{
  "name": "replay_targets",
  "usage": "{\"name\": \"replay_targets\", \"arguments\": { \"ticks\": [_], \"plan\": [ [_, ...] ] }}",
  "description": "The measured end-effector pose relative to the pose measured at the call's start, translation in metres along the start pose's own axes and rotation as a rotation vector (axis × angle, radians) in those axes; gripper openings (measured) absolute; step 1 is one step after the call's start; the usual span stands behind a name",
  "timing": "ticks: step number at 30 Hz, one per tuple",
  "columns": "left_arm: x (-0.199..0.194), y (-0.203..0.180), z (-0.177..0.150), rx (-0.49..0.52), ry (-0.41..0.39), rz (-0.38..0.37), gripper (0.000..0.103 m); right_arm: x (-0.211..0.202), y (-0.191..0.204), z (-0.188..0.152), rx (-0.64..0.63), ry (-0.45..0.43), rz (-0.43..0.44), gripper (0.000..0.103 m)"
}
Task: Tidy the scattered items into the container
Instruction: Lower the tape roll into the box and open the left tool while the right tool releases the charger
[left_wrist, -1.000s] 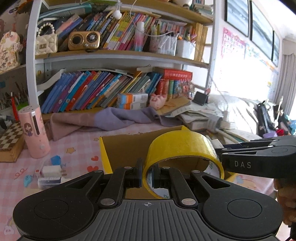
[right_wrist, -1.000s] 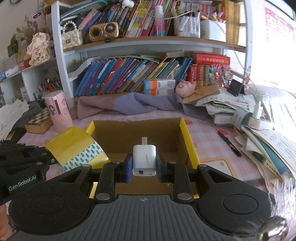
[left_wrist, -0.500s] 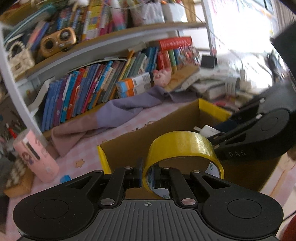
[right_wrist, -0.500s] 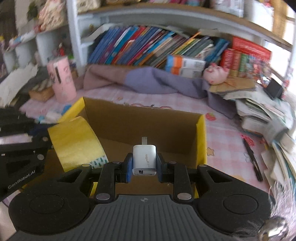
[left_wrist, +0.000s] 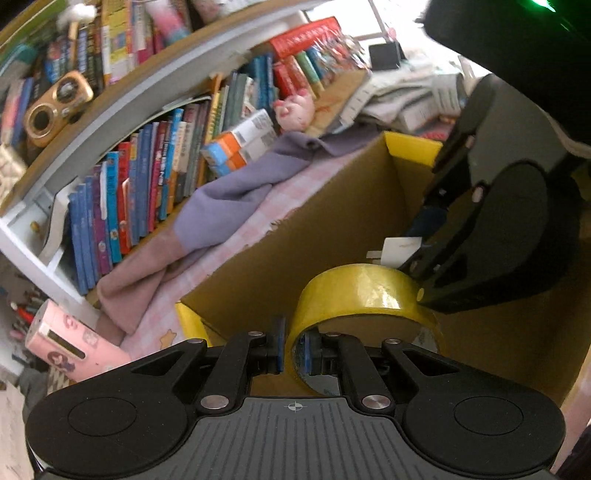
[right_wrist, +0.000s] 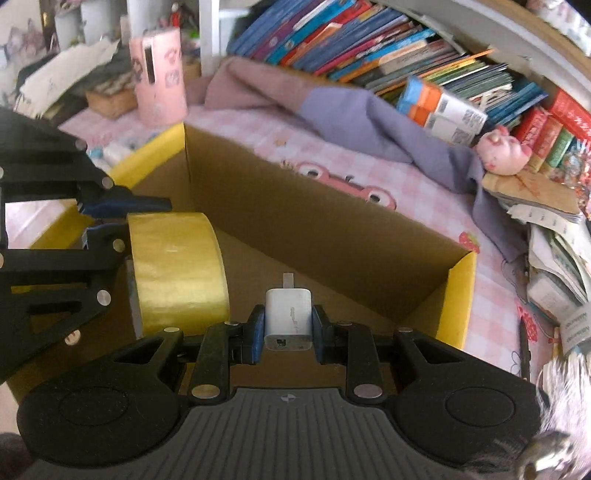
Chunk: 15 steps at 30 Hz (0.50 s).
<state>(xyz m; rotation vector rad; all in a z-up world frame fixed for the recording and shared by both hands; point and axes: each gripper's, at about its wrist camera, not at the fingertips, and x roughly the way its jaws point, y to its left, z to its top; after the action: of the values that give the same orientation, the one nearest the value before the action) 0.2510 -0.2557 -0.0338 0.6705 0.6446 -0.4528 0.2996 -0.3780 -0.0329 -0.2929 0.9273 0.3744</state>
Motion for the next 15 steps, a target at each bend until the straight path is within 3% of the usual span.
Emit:
{"name": "replay_targets", "arguments": {
  "ticks": [15],
  "plan": [
    [0.0044, -0.01, -0.0065, -0.014, 0.024, -0.018, 0.017, 0.0072, 0.002, 0.0005, -0.017, 0.037, 0.025, 0.024]
  ]
}}
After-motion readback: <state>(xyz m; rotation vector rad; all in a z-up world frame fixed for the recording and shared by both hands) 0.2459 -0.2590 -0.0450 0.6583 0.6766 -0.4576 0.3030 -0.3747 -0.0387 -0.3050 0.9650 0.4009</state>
